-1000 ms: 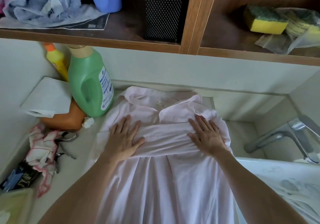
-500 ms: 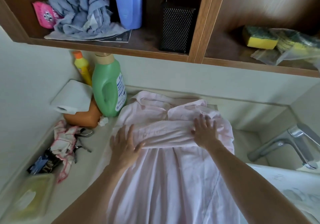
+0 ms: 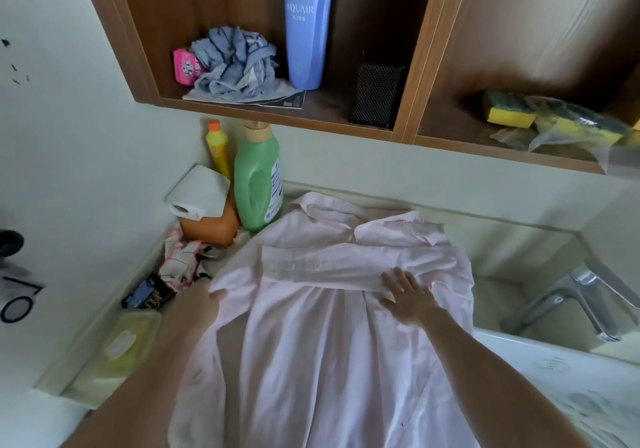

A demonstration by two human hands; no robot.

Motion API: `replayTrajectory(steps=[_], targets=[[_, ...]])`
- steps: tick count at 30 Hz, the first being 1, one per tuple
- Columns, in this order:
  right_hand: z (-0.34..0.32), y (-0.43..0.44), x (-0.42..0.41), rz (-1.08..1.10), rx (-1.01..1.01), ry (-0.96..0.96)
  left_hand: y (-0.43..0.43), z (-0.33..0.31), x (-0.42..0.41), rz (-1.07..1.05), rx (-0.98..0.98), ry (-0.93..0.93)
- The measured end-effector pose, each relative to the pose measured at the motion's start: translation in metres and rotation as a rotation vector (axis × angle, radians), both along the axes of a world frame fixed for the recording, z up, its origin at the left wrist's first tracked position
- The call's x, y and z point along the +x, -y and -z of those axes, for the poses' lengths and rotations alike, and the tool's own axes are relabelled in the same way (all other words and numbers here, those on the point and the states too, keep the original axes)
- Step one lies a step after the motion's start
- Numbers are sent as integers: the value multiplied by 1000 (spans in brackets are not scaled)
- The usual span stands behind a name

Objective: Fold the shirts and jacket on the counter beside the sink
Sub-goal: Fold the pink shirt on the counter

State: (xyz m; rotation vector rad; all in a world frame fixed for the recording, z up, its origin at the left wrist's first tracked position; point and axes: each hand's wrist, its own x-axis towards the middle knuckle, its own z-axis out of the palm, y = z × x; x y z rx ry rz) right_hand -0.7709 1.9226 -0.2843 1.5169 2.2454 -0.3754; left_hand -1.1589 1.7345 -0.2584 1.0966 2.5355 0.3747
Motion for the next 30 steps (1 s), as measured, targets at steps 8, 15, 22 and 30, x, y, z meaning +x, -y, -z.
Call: replayTrajectory(steps=[8, 15, 22, 30], targets=[[-60, 72, -123, -22, -171, -729, -28, -96, -12, 119, 137, -137], [-119, 111, -188, 110, -950, -1291, -73, -170, 64, 139, 380, 1041], [-146, 52, -131, 675, -968, -1617, -97, -113, 75, 221, 404, 791], [-135, 8, -44, 840, -701, -1905, -104, -26, 91, 721, -89, 368]])
